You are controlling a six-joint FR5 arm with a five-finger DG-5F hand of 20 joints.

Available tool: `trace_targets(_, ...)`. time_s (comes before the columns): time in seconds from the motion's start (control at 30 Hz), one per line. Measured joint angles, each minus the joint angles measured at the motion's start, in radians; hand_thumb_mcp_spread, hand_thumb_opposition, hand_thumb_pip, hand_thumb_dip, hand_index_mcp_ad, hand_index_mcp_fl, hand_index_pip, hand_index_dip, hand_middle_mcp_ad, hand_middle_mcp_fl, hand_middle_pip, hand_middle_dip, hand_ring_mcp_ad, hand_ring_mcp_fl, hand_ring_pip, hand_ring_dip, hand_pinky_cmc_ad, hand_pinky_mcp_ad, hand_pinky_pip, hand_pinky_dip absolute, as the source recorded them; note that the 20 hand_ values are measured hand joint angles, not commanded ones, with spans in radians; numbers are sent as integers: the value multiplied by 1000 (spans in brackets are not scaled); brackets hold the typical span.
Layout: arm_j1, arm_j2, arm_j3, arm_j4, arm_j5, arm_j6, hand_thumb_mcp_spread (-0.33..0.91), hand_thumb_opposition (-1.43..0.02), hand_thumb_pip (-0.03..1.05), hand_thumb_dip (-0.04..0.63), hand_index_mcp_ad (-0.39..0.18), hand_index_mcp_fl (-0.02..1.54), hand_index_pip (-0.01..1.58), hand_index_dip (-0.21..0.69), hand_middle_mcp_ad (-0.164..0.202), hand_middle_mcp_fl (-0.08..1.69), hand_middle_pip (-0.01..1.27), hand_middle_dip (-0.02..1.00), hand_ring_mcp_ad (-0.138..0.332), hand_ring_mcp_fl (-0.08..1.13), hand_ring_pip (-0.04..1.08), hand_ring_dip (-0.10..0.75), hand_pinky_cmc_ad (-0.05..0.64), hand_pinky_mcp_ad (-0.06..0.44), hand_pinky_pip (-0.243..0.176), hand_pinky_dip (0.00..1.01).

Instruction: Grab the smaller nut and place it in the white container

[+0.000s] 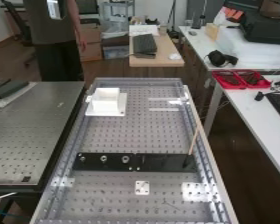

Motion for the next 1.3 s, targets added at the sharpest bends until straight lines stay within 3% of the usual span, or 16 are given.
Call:
trace_targets(0.17,-2,-2,-2,-1,-4,2,24,-38,30,0,24,17,3,16,47,3,19,28,51,2,16,12,30,31,-10,31)
trace_targets(0.23,-3,-3,-3,-1,-5,2,162,-166,180,21,21,17,5,24,47,3,35,35,51,2,21,16,54,58,-12,106)
trace_targets(0.27,-2,-3,-3,0,-6,2,241,-260,255,23,17,21,12,37,47,2,56,47,59,2,21,23,98,91,-10,164)
trace_targets(0.37,-2,-3,-5,1,-5,1,291,-476,257,24,-3,21,19,65,51,3,87,96,87,7,37,37,215,197,-28,291)
trace_targets(0.57,-2,-2,-11,3,-1,1,307,-621,251,31,-24,24,52,122,52,0,119,166,143,2,72,82,346,295,-66,428)
trace_targets(0.77,-4,2,-16,4,-6,4,311,-654,251,31,-24,17,51,138,54,5,119,190,168,2,75,87,417,318,-94,485)
trace_targets(0.97,-5,7,-18,5,-8,4,312,-660,251,31,-24,24,65,138,75,0,129,188,178,2,75,87,415,330,-94,492)
trace_targets(1.3,0,18,-47,16,9,-22,307,-681,251,31,-24,24,65,138,73,0,133,202,188,0,89,87,429,330,-96,506)
